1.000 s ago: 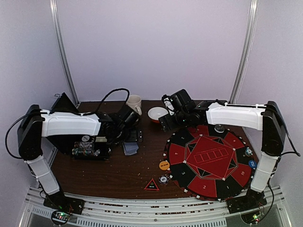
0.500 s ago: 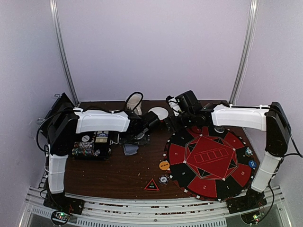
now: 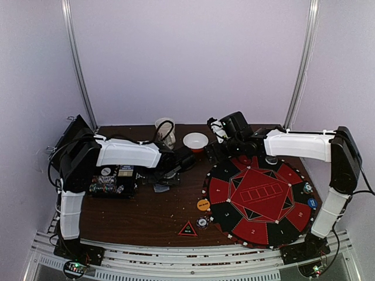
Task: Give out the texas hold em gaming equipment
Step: Pick up the poker card from the center of the board, then pick up the poker card from the face-down deck piles, then distribute the poker card in the big blind area.
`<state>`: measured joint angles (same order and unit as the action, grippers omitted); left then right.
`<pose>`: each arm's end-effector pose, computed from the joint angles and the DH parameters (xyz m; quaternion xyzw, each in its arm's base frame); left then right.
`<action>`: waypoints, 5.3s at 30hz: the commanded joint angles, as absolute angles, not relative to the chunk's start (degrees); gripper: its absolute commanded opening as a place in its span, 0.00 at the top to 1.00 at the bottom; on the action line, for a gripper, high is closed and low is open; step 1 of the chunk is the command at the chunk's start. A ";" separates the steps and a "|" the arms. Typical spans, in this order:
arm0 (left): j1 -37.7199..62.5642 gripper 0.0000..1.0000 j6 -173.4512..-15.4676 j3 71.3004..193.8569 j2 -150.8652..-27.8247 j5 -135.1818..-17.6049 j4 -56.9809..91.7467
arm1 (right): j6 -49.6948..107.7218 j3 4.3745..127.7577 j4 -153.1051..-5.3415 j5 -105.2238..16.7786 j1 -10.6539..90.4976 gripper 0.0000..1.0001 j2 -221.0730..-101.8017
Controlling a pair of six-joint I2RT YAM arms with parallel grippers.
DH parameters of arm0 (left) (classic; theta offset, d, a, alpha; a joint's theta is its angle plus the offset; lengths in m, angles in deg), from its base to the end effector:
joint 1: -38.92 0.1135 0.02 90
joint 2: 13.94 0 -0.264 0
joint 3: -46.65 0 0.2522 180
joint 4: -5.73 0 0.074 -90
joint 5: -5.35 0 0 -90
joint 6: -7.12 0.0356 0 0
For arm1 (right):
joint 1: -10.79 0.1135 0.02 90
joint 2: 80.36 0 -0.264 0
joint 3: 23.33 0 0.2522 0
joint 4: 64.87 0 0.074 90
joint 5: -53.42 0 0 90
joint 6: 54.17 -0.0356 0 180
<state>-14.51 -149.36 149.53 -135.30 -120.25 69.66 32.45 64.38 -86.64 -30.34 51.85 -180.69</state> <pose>0.2610 -0.3171 0.1569 -0.1281 0.9416 0.0982 0.2956 0.3070 0.2623 0.2563 -0.2612 0.8441 0.1316 0.4494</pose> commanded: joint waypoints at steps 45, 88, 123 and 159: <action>-8.45 0.41 -140.46 127.74 -126.15 -102.45 47.84 | 33.28 64.61 -86.47 -29.82 50.45 0.00 -176.87; -19.26 0.52 -77.84 137.63 -101.54 -89.29 55.17 | 20.95 66.35 -86.32 -88.57 49.60 0.05 -179.28; -19.26 0.55 -75.12 135.28 -100.69 -92.65 55.17 | 27.87 77.13 -102.85 -77.50 52.64 0.53 -185.53; -19.26 0.54 -74.33 132.91 -101.49 -95.31 52.78 | 26.25 74.72 -107.96 -73.36 35.61 1.00 -170.97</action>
